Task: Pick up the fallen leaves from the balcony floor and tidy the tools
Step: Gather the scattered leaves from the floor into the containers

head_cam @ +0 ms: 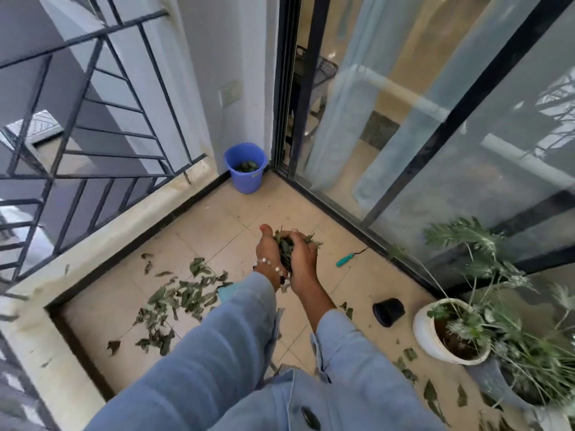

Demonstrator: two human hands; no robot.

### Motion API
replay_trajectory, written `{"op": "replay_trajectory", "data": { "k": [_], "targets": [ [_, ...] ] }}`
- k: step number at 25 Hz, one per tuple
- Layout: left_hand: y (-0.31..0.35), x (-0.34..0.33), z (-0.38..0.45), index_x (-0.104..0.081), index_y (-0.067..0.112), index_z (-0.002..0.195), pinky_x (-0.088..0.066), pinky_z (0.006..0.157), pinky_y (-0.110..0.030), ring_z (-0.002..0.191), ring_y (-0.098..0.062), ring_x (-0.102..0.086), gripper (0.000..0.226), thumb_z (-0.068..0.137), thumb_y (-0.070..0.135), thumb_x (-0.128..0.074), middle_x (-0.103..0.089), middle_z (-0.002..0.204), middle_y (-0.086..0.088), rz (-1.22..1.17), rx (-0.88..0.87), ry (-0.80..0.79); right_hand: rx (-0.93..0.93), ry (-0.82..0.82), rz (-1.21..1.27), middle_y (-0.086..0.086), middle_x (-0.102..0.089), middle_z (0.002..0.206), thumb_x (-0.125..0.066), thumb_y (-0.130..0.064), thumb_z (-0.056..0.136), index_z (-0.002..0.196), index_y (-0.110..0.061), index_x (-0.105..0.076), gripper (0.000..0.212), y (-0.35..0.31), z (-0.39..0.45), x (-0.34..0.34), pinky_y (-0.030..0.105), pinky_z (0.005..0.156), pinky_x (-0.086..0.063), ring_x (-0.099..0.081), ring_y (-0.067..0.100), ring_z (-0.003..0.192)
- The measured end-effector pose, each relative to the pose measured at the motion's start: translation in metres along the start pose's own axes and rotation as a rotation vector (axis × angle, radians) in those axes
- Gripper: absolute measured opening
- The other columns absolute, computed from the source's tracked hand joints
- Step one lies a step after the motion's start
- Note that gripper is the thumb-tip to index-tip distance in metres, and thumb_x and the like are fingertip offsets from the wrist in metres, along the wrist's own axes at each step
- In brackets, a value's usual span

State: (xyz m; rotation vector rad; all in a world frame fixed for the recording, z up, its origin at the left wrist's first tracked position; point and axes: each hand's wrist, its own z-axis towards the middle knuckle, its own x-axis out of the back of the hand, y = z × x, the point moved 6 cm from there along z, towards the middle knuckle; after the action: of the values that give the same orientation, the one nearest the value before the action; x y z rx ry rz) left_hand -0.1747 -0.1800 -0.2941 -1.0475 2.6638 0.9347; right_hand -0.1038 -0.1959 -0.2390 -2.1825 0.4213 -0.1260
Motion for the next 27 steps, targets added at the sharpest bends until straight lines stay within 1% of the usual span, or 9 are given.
{"op": "replay_trajectory", "data": {
  "k": [3,5,8,12,16,19,22,25,27],
  "targets": [
    [0.034,-0.029,0.029,-0.065,0.005,0.109,-0.049,0.098,-0.044,0.102,-0.032,-0.065,0.075,0.087,0.071,-0.038,-0.07,0.107,-0.016,-0.011,0.018,-0.007,0.07,-0.038,-0.001,0.01,-0.068,0.096,-0.055,-0.013,0.091,0.088,-0.022,-0.067,0.016,-0.034,0.041,-0.021,0.038,0.084,-0.055,-0.065,0.028,0.095],
    [0.038,-0.037,0.05,-0.064,0.004,0.108,-0.05,0.095,-0.043,0.101,-0.032,-0.066,0.08,0.085,0.075,-0.037,-0.07,0.106,-0.016,-0.044,0.053,0.025,0.014,-0.017,0.005,0.011,-0.068,0.099,-0.058,-0.014,0.089,0.091,-0.021,-0.065,0.01,-0.038,0.06,-0.026,0.041,0.087,-0.055,-0.066,0.027,0.094],
    [0.05,-0.063,0.076,-0.065,0.005,0.093,-0.053,0.083,-0.036,0.091,-0.03,-0.065,0.082,0.083,0.079,-0.031,-0.069,0.095,-0.014,-0.016,0.064,0.003,-0.081,-0.012,-0.01,0.009,-0.067,0.095,-0.061,-0.017,0.088,0.079,-0.023,-0.06,0.011,-0.047,0.09,-0.031,0.042,0.089,-0.054,-0.065,0.028,0.094],
    [0.091,-0.124,0.134,-0.064,0.001,0.115,-0.052,0.093,-0.041,0.102,-0.033,-0.065,0.098,0.078,0.083,-0.027,-0.069,0.107,-0.018,-0.055,0.038,0.055,-0.081,-0.092,-0.015,0.011,-0.068,0.095,-0.057,-0.013,0.09,0.08,-0.019,-0.063,0.014,-0.099,0.176,-0.052,0.04,0.087,-0.055,-0.065,0.03,0.095],
    [0.144,-0.193,0.168,-0.066,0.003,0.08,-0.052,0.066,-0.028,0.069,-0.027,-0.063,0.084,0.091,0.072,-0.018,-0.067,0.066,-0.01,-0.114,-0.007,0.044,-0.079,-0.193,-0.131,0.002,-0.067,0.079,-0.057,-0.013,0.091,0.076,-0.018,-0.059,0.017,-0.159,0.251,-0.076,0.037,0.082,-0.054,-0.064,0.026,0.088],
    [0.181,-0.227,0.194,-0.063,0.006,0.085,-0.048,0.065,-0.027,0.068,-0.025,-0.06,0.078,0.092,0.071,-0.018,-0.066,0.065,-0.008,-0.207,-0.067,0.079,-0.016,-0.261,-0.193,-0.001,-0.066,0.068,-0.058,-0.012,0.09,0.067,-0.017,-0.061,0.024,-0.196,0.3,-0.102,0.033,0.073,-0.052,-0.064,0.024,0.079],
    [0.223,-0.234,0.219,-0.062,0.011,0.086,-0.043,0.082,-0.032,0.069,-0.024,-0.058,0.075,0.09,0.073,-0.021,-0.064,0.072,-0.007,-0.182,-0.107,0.156,-0.086,-0.392,-0.23,0.002,-0.07,0.077,-0.062,-0.017,0.09,0.077,-0.017,-0.065,0.013,-0.214,0.33,-0.137,0.036,0.078,-0.055,-0.067,0.019,0.08],
    [0.26,-0.23,0.256,-0.064,0.013,0.109,-0.047,0.082,-0.034,0.08,-0.026,-0.061,0.076,0.088,0.075,-0.025,-0.065,0.082,-0.008,-0.216,-0.123,0.216,-0.157,-0.498,-0.154,0.01,-0.074,0.096,-0.066,-0.017,0.089,0.101,-0.008,-0.068,0.016,-0.219,0.362,-0.175,0.039,0.084,-0.056,-0.07,0.026,0.094],
    [0.292,-0.227,0.281,-0.063,0.013,0.106,-0.05,0.08,-0.034,0.086,-0.027,-0.061,0.077,0.087,0.076,-0.024,-0.064,0.087,-0.009,-0.228,-0.081,0.225,-0.202,-0.562,-0.155,0.012,-0.073,0.1,-0.067,-0.012,0.087,0.108,-0.007,-0.066,0.021,-0.223,0.385,-0.212,0.039,0.084,-0.057,-0.07,0.025,0.094]
  ]
}}
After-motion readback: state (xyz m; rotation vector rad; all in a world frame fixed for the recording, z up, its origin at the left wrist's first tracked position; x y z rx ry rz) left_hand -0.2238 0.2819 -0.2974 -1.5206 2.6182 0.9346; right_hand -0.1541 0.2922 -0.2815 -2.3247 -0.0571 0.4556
